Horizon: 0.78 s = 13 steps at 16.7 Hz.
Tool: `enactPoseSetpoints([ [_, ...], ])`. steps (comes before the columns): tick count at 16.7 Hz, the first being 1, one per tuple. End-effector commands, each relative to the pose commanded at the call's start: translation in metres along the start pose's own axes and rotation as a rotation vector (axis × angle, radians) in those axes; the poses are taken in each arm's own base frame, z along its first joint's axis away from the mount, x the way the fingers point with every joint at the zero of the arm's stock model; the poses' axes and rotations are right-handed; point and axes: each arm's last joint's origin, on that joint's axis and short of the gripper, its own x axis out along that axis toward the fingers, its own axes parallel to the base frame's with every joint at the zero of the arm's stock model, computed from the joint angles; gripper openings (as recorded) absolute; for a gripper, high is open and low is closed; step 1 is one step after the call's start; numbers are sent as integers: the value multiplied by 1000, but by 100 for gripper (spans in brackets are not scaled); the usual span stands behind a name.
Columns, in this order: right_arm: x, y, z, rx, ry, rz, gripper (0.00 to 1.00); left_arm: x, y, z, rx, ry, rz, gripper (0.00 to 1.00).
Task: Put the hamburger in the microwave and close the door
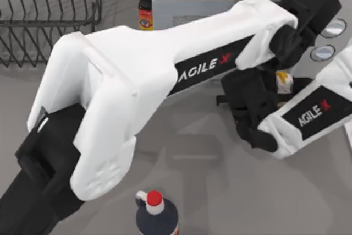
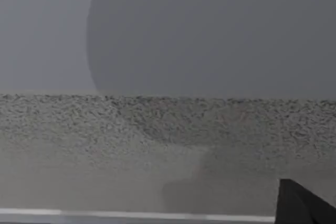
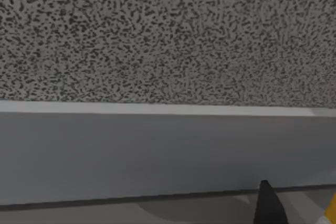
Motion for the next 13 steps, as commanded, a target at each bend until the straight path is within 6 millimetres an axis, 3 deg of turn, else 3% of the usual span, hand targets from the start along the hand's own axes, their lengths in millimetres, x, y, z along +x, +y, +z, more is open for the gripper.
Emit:
enactPoseSetpoints([
  [6,0,0,0,0,0,0,100,15,-11,30,-11,-32,-68,0],
  [11,0,0,0,0,0,0,100,46,5,31,0,8,-41,0],
  [13,0,0,0,0,0,0,100,50,7,30,2,15,-35,0],
])
